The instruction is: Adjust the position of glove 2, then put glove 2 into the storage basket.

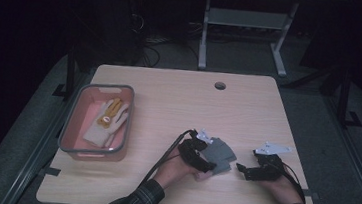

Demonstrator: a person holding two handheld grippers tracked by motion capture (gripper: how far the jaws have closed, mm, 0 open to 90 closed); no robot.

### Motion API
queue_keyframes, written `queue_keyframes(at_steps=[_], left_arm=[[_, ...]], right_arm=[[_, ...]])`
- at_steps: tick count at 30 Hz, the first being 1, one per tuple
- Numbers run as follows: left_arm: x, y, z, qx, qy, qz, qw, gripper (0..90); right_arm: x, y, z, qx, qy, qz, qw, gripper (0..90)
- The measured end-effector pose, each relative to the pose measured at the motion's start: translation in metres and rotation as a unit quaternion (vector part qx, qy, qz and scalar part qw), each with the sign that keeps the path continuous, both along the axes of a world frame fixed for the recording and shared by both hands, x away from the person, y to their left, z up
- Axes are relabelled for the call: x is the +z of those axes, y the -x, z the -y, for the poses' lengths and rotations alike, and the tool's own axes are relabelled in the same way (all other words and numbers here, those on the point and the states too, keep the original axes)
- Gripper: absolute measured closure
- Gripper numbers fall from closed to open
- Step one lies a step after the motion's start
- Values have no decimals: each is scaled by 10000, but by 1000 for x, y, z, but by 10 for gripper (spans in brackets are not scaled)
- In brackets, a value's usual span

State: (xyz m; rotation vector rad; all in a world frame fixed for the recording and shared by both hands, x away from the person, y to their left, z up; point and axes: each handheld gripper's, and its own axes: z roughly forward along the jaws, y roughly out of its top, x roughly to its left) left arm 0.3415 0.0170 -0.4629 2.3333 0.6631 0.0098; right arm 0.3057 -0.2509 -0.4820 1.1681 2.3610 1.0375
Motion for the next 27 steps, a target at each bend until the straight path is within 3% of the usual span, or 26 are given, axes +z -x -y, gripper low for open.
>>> queue_keyframes(at_steps=[4, 9, 13, 17, 27], left_arm=[[1, -4, -3, -189, 90, -230, 9995, 496], [3, -7, -1, -272, 96, -438, 9986, 619], [5, -6, -1, -417, 54, -421, 9982, 655], [8, -6, -5, -417, 71, -501, 9978, 666], [22, -9, -23, -358, 176, -490, 9980, 670]], right_arm=[[0, 0, 0, -2, 2, 1, 10000, 139], [0, 0, 0, -8, -1, -2, 10000, 139], [0, 0, 0, -7, -1, -1, 10000, 139], [0, 0, 0, -8, 0, -4, 10000, 139], [0, 0, 0, 0, 4, -1, 10000, 139]])
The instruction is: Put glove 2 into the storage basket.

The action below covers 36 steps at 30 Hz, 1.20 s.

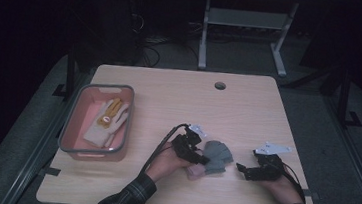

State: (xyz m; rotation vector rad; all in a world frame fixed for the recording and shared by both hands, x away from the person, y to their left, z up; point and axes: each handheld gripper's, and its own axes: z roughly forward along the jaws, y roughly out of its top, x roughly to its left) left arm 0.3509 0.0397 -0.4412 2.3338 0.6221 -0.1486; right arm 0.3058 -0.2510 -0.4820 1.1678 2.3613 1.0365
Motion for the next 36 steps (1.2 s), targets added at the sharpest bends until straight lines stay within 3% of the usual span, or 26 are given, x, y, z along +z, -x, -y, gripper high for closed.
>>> queue_keyframes(at_steps=[8, 23, 36], left_arm=[[17, -6, -20, 157, 121, 52, 9998, 669], [45, -15, -55, 421, 159, 155, 9989, 665], [71, -21, -92, 803, 229, 294, 9961, 665]], right_arm=[[0, 0, 0, -6, -4, -1, 10000, 139], [0, 0, 0, -3, -4, 5, 10000, 139], [0, 0, 0, -7, -9, 0, 10000, 139]])
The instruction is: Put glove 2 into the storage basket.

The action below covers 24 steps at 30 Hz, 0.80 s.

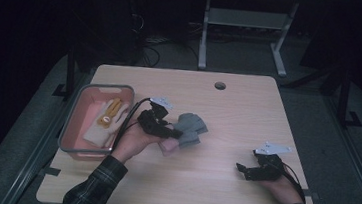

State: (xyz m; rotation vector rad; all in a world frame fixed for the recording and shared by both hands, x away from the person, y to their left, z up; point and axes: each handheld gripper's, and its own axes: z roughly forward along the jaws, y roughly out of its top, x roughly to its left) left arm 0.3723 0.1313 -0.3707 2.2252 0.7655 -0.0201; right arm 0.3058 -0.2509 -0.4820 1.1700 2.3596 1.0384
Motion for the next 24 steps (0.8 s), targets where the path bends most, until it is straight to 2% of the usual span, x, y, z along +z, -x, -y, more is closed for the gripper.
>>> queue_keyframes(at_steps=[14, 24], left_arm=[[21, -4, -53, 512, 106, 140, 9985, 663], [28, -3, -98, 1003, 115, 240, 9946, 663]], right_arm=[[0, 0, 0, 1, 4, -2, 10000, 139], [0, 0, 0, 3, 5, 1, 10000, 139]])
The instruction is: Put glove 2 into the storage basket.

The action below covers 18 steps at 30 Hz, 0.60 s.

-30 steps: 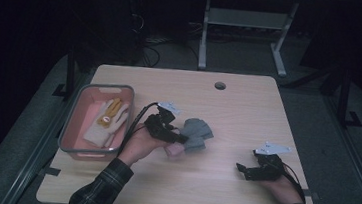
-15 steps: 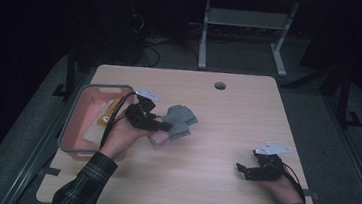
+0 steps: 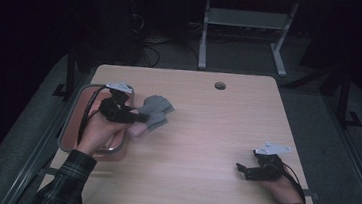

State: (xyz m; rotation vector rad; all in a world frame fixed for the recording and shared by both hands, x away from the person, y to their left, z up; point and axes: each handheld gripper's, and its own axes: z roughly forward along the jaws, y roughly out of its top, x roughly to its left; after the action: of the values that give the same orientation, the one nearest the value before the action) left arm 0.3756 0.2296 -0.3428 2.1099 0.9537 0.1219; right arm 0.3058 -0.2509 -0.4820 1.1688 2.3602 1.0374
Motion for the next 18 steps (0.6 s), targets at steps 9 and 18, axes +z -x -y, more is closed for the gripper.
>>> queue_keyframes(at_steps=[9, 18], left_arm=[[6, 4, -41, 568, -50, 136, 9983, 663], [0, 4, -83, 1279, -230, 191, 9913, 662]], right_arm=[[0, 0, 0, 0, 0, 2, 10000, 139], [0, 0, 0, -1, 1, 3, 10000, 139]])
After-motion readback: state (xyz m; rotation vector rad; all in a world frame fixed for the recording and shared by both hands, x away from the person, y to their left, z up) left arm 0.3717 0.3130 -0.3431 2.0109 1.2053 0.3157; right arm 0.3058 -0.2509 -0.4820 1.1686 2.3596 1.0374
